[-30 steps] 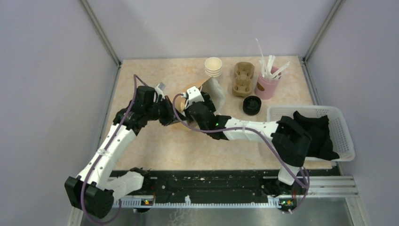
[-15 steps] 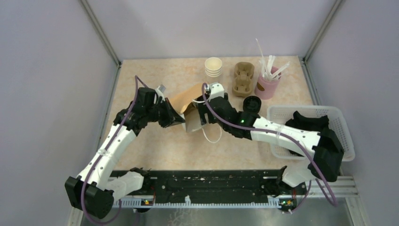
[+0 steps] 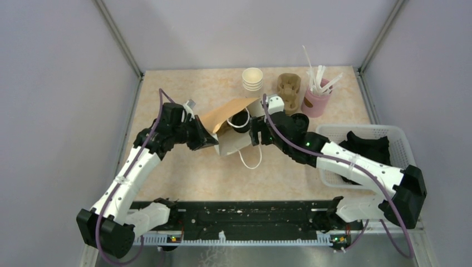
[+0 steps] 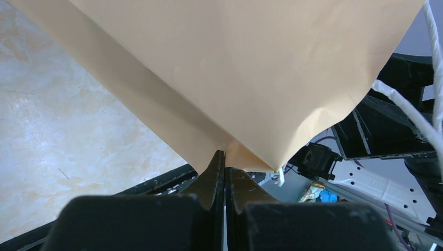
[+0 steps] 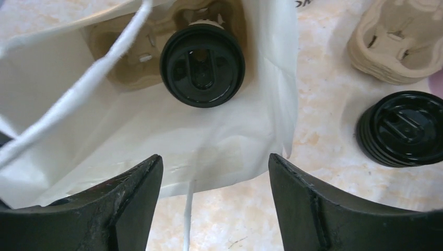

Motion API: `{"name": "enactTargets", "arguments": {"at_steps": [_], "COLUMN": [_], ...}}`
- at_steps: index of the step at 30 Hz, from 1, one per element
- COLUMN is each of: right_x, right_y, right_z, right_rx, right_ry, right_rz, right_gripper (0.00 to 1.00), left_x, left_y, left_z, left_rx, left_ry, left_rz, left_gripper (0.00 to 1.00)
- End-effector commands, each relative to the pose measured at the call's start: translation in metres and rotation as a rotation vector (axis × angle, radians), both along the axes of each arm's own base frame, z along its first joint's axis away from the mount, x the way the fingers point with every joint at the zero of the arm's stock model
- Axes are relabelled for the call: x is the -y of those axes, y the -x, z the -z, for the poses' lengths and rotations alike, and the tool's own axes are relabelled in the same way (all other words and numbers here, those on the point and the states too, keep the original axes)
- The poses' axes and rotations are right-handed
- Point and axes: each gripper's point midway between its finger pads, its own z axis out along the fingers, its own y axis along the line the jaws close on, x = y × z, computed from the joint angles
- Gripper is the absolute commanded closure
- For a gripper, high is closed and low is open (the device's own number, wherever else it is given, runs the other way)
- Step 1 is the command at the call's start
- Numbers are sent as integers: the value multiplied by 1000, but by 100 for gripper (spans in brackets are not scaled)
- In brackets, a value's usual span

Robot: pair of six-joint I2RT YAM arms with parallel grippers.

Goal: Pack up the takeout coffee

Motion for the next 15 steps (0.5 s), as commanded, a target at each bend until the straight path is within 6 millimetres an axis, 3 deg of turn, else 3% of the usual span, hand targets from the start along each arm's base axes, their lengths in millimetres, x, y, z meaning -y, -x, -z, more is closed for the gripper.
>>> {"name": "enactTargets", "arguments": {"at_steps": [1, 11, 15], "right_x": [-19, -47, -49], "right_y": [4, -28, -30], "right_z": [-29, 5, -11], "right_rx": [5, -72, -61], "right_ry": [-147, -192, -169], "right_rz": [-69, -91, -107], "right_gripper": [29, 30, 31], "left_x": [1, 3, 3], "left_y": [-5, -4, -5], "left_z": [-10, -14, -21], "left_rx": [24, 24, 31], "left_ry": [9, 26, 26], "left_rz": [0, 0, 6], "left_gripper": [100, 100, 100]}}
